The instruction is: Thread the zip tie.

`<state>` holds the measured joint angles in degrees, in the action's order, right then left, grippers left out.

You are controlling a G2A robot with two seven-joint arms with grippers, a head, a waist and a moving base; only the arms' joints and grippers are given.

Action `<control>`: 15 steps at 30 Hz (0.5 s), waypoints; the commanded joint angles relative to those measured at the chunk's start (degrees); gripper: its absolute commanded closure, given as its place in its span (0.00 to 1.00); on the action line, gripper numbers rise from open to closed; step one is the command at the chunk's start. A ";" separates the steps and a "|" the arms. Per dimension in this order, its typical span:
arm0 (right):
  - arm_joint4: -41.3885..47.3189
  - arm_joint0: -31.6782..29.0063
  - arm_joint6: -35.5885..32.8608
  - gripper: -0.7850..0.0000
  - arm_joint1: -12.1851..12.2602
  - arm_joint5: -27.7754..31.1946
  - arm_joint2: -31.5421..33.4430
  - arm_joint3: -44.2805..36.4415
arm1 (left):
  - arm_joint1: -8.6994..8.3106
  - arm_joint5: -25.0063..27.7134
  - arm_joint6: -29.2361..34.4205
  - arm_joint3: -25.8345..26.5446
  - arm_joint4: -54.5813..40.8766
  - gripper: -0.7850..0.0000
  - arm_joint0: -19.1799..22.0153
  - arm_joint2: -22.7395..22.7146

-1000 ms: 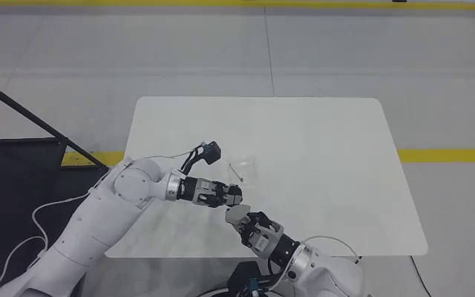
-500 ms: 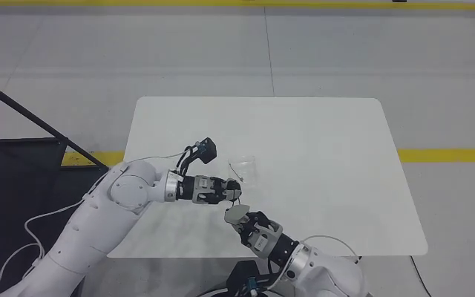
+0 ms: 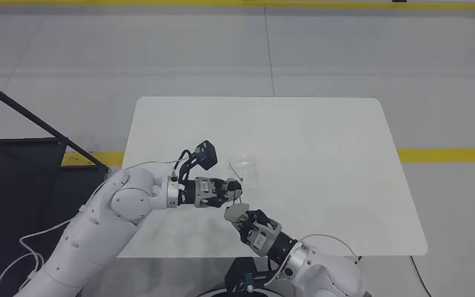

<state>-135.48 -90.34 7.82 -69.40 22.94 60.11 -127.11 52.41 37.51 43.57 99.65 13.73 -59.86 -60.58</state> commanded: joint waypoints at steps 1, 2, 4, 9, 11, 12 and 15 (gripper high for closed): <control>0.17 0.07 -0.26 1.00 0.01 -0.46 -0.03 0.00 | -0.06 -0.09 -0.89 0.74 1.73 1.00 -0.63 -0.36; 0.30 0.08 -0.30 1.00 0.02 -0.78 -0.06 0.01 | -0.09 -0.18 -1.31 1.09 2.69 1.00 -0.91 -0.57; 0.59 0.05 -0.34 1.00 0.03 -1.63 0.02 0.03 | -0.14 -0.64 -2.16 1.88 4.70 1.00 -1.59 -0.89; 0.82 -0.35 -0.53 1.00 0.11 -3.77 0.31 -0.01 | -0.24 -0.97 -3.47 3.63 7.77 1.00 -3.14 -1.35; 0.83 -0.50 -0.58 1.00 0.14 -4.37 0.34 0.00 | -0.29 -1.01 -3.60 4.08 8.42 1.00 -3.54 -1.53; 0.78 -0.55 -0.76 1.00 0.15 -4.60 0.37 0.05 | -0.31 -1.07 -3.67 4.31 8.71 1.00 -3.70 -1.63; 0.13 -0.58 -2.18 1.00 0.13 -5.71 0.28 0.12 | -0.35 -1.09 -3.86 5.11 9.54 1.00 -4.18 -1.83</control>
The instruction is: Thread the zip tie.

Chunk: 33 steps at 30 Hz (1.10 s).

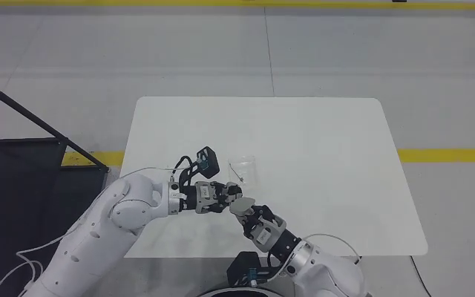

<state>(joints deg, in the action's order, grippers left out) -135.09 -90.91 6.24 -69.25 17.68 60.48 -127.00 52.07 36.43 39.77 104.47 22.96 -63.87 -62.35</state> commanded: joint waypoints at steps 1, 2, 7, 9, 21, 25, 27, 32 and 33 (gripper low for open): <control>-0.59 0.01 -1.20 1.00 -0.05 -0.87 -0.22 0.02 | -0.03 -0.08 -0.13 0.53 0.57 1.00 -0.34 -0.12; -0.79 0.00 -1.76 1.00 -0.10 -1.57 -0.37 -0.01 | -0.04 -0.14 -0.18 0.81 0.94 1.00 -0.47 -0.18; -1.00 -0.10 -2.25 1.00 -0.24 -4.51 -1.01 0.10 | -0.05 -0.88 -0.54 1.79 2.78 1.00 -1.14 -0.36; -1.01 -0.16 -2.13 1.00 -0.24 -4.89 -1.05 0.19 | -0.04 -0.95 -0.63 1.91 2.98 1.00 -1.29 -0.38; -0.94 0.13 -1.57 1.00 -0.12 -4.47 -1.27 0.19 | 0.13 -1.53 -0.81 1.52 2.61 1.00 -1.07 -0.46; -1.05 -0.10 -1.48 1.00 -0.09 -5.30 -1.21 0.08 | 0.18 -1.65 -0.80 1.38 2.17 1.00 -1.04 -0.52; -1.15 -0.26 -1.48 1.00 -0.09 -6.05 -1.16 -0.04 | 0.20 -1.82 -0.90 1.28 1.85 1.00 -1.04 -0.64; -1.39 -0.90 -0.83 1.00 -0.03 -7.81 -1.10 -0.26 | 0.25 -2.20 -0.62 1.20 1.34 1.00 -1.00 -0.75; -1.42 -1.00 -0.81 1.00 -0.02 -8.04 -1.05 -0.29 | 0.26 -2.23 -0.55 1.20 1.29 1.00 -0.97 -0.75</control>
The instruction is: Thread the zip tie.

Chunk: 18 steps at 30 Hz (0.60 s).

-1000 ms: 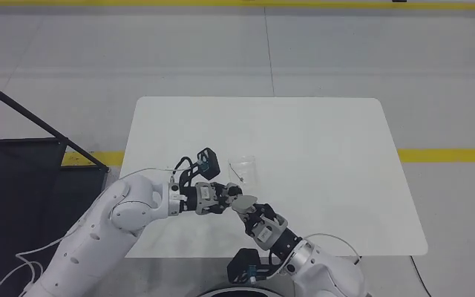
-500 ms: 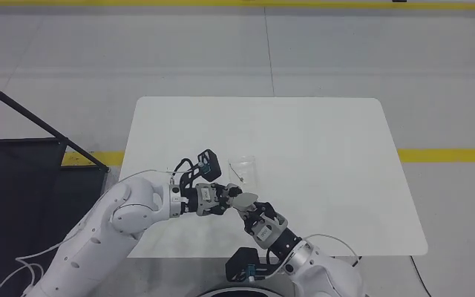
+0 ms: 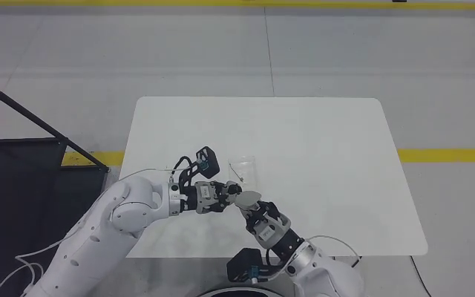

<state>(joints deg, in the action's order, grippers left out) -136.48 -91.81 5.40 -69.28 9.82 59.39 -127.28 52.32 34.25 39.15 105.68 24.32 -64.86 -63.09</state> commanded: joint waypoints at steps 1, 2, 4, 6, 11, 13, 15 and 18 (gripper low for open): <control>-0.13 -0.17 0.06 1.00 0.03 -0.33 0.07 -0.02 | 0.03 -0.07 0.09 -0.04 -0.08 1.00 0.05 0.02; -0.11 -0.25 0.10 1.00 0.03 -0.52 0.08 -0.07 | 0.05 -0.05 0.23 -0.09 -0.11 1.00 0.07 0.09; -0.05 -0.38 0.28 1.00 0.03 -1.23 0.14 -0.16 | 0.08 -0.05 0.42 -0.14 -0.06 1.00 0.17 0.20; -0.08 -0.55 0.46 1.00 0.04 -1.85 0.21 -0.18 | 0.12 -0.08 0.44 -0.22 -0.19 1.00 0.22 0.27; -0.22 -1.06 1.05 1.00 0.04 -3.94 0.20 -0.21 | 0.19 -0.08 1.01 -0.28 -0.23 1.00 0.40 0.46; -0.37 -1.14 1.07 1.00 0.04 -4.22 0.14 -0.21 | 0.21 0.00 1.16 -0.25 -0.19 1.00 0.45 0.51; -0.50 -1.18 1.13 1.00 0.02 -4.61 0.04 -0.16 | 0.22 0.06 1.32 -0.27 -0.12 1.00 0.49 0.53; -0.67 -1.14 1.14 1.00 0.01 -4.54 -0.17 0.01 | 0.24 0.05 1.37 -0.25 -0.14 1.00 0.48 0.52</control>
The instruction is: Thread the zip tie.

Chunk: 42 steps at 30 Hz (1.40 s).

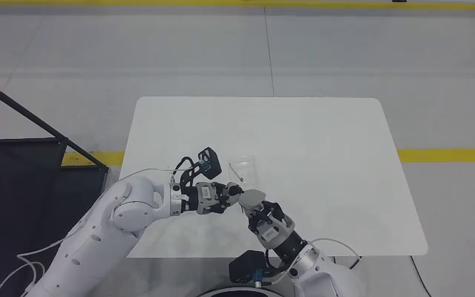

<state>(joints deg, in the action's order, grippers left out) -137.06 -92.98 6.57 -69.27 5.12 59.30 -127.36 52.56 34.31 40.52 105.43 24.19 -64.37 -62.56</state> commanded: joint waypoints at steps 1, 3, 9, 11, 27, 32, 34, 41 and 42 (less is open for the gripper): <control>-0.25 0.12 -0.07 1.00 0.00 0.47 -0.19 0.15 | 0.01 -0.01 0.02 0.00 -0.01 1.00 -0.02 -0.02; -0.43 0.37 -0.37 1.00 -0.03 0.91 -0.41 0.31 | 0.03 0.07 -0.01 0.06 0.00 1.00 -0.06 -0.01; -1.17 1.59 -1.86 1.00 -0.22 2.35 -1.46 1.01 | 0.01 0.19 -0.26 0.58 0.03 1.00 -0.45 -0.33; -1.27 2.01 -2.25 1.00 -0.30 2.57 -1.78 1.24 | -0.01 0.33 -0.17 0.74 0.09 1.00 -0.59 -0.43; -1.82 1.86 -3.21 1.00 -0.64 -0.69 -2.29 1.56 | 0.18 -0.85 -0.38 0.16 -1.50 1.00 -0.36 -0.65; -2.16 1.90 -2.41 1.00 -0.56 0.94 -2.44 1.21 | 0.25 -1.55 -0.82 -0.07 -2.77 1.00 -0.48 -0.93; -2.28 1.87 -2.03 1.00 -0.52 1.28 -2.45 1.08 | 0.28 -1.48 -0.77 -0.34 -3.74 1.00 -0.51 -1.00; -3.30 1.87 -1.00 1.00 -0.37 2.84 -2.74 0.96 | 0.24 -0.85 0.21 -1.23 -7.44 1.00 -0.37 -1.69; -3.48 1.94 -1.01 1.00 -0.37 3.08 -2.81 0.96 | 0.23 -0.85 0.18 -1.34 -7.83 1.00 -0.40 -1.82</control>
<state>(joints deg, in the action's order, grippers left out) -140.37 -91.11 5.57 -69.64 7.94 56.56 -126.41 52.79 33.46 40.73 104.19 16.76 -64.74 -64.25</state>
